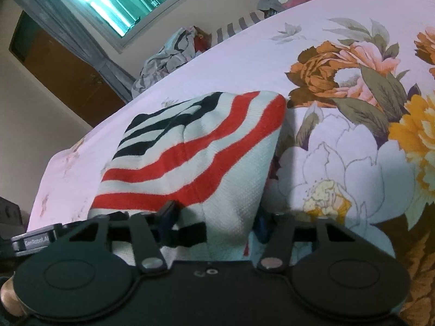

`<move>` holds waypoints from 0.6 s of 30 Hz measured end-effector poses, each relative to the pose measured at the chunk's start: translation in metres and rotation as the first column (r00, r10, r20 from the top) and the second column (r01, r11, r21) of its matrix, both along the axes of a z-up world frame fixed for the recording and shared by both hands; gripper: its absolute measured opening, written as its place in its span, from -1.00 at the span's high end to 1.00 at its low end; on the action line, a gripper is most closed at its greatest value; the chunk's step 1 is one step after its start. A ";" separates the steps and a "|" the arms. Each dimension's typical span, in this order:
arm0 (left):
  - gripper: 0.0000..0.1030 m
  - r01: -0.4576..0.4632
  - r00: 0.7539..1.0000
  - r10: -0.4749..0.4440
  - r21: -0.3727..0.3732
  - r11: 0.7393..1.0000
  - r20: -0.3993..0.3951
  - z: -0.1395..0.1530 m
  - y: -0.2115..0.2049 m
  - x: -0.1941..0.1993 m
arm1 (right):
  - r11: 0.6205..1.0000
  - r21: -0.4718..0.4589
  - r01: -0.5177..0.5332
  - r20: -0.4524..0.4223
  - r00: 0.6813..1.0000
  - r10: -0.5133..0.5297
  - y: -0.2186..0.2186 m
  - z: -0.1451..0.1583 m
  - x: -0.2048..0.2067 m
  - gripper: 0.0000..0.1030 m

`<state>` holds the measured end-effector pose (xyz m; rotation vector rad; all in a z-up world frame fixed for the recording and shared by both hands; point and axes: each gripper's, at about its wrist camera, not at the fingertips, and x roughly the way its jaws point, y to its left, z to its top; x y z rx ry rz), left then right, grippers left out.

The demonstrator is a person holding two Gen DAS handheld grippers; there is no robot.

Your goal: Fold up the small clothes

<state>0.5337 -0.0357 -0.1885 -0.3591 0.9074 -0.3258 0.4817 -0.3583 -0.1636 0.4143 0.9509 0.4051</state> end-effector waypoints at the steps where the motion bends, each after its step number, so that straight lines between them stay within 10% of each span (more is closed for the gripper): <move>1: -0.67 -0.002 1.000 0.002 0.007 1.000 0.003 0.002 -0.001 -0.001 | 1.000 0.000 0.006 0.001 1.000 -0.006 0.001 0.001 -0.001 0.14; 8: -0.15 -0.004 0.999 0.002 0.057 0.998 0.047 0.020 -0.001 -0.008 | 1.000 0.012 0.028 0.029 0.999 -0.029 0.005 0.011 -0.006 0.34; 18: -0.07 0.012 0.994 -0.022 0.092 0.996 0.108 0.055 0.006 -0.029 | 0.998 0.062 0.004 0.078 0.997 -0.009 0.021 0.043 -0.020 0.41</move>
